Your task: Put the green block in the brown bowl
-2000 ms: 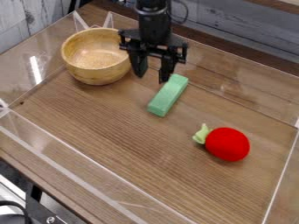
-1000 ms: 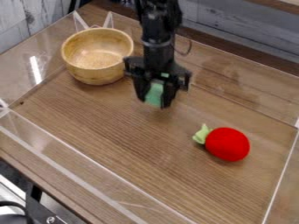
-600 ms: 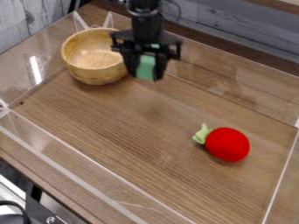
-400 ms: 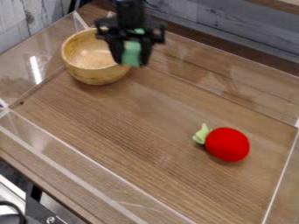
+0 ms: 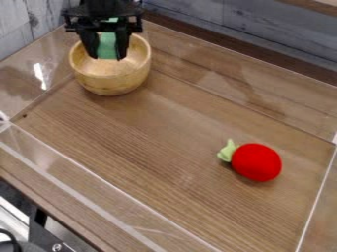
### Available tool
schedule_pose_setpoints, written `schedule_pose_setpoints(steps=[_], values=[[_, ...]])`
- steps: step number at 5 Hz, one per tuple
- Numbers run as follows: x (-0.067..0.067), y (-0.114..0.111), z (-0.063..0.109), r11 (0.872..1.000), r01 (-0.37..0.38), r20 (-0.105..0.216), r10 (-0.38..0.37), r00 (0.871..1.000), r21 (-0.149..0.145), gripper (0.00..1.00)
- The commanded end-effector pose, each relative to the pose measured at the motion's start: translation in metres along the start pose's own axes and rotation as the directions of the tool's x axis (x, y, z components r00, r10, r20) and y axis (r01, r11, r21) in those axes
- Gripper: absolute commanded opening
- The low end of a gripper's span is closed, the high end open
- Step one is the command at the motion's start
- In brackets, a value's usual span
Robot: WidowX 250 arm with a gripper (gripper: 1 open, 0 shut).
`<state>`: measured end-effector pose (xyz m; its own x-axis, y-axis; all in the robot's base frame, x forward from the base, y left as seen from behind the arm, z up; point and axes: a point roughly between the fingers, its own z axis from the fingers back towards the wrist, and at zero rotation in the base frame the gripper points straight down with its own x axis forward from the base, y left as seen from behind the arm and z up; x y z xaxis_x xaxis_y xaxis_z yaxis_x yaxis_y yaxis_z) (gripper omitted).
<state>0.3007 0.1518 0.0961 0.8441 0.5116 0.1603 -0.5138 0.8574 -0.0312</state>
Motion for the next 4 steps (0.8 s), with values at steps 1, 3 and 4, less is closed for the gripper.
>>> schedule_pose_setpoints(steps=[1, 3, 4], values=[[0.016, 0.014, 0.01, 1.0, -0.008, 0.049, 0.007, 0.999, 0.017, 0.0], [0.026, 0.017, -0.022, 0.994, -0.099, 0.031, 0.098, 0.995, 0.044, 0.0], [0.029, 0.01, -0.031, 0.993, -0.105, 0.021, 0.104, 0.994, 0.045, 0.0]])
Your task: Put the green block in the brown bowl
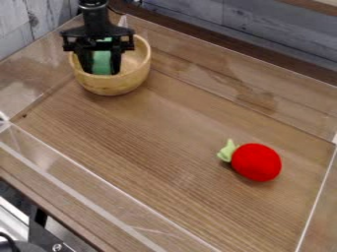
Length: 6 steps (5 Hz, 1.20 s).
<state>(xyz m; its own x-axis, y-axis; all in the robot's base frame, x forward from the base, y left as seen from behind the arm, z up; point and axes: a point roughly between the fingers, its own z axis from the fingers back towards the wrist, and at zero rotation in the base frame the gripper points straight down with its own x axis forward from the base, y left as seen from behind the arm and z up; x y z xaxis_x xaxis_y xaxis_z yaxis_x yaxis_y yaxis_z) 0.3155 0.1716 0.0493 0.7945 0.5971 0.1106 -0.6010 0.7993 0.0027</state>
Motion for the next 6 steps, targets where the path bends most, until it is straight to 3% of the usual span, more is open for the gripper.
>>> schedule_pose_setpoints(steps=[1, 2, 3, 4, 5, 6], values=[[0.015, -0.008, 0.015, 1.0, -0.008, 0.055, 0.009, 0.998, -0.012, 0.0], [0.016, -0.016, 0.019, 0.999, -0.041, 0.042, 0.042, 0.998, -0.018, 0.0], [0.018, -0.022, 0.023, 0.997, -0.077, 0.027, 0.077, 0.997, -0.026, 1.0], [0.02, -0.018, 0.018, 0.995, -0.093, 0.016, 0.093, 0.996, -0.025, 0.0], [0.021, -0.013, 0.015, 0.994, -0.105, 0.001, 0.105, 0.994, -0.03, 1.0], [0.015, -0.009, 0.019, 0.995, -0.088, -0.015, 0.088, 0.996, -0.041, 1.0]])
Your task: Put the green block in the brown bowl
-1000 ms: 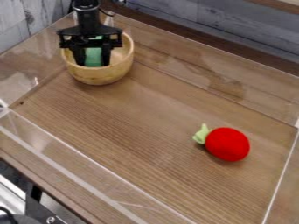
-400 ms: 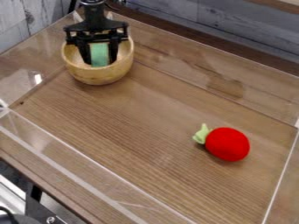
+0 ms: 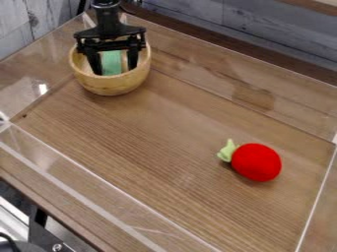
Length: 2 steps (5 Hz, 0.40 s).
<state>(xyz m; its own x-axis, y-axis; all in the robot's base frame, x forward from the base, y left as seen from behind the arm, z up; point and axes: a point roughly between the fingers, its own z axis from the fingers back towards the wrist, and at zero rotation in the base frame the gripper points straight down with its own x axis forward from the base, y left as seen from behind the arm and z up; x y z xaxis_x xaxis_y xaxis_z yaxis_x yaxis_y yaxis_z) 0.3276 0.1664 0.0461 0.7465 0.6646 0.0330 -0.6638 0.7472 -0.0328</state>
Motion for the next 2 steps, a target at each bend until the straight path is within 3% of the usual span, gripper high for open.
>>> schedule_pose_setpoints(steps=[1, 2], values=[[0.005, 0.0053, 0.0265, 1.0, 0.014, 0.051, -0.013, 0.999, -0.02, 1.0], [0.0023, 0.0098, 0.0299, 0.999, 0.033, 0.04, -0.032, 0.999, -0.028, 1.0]])
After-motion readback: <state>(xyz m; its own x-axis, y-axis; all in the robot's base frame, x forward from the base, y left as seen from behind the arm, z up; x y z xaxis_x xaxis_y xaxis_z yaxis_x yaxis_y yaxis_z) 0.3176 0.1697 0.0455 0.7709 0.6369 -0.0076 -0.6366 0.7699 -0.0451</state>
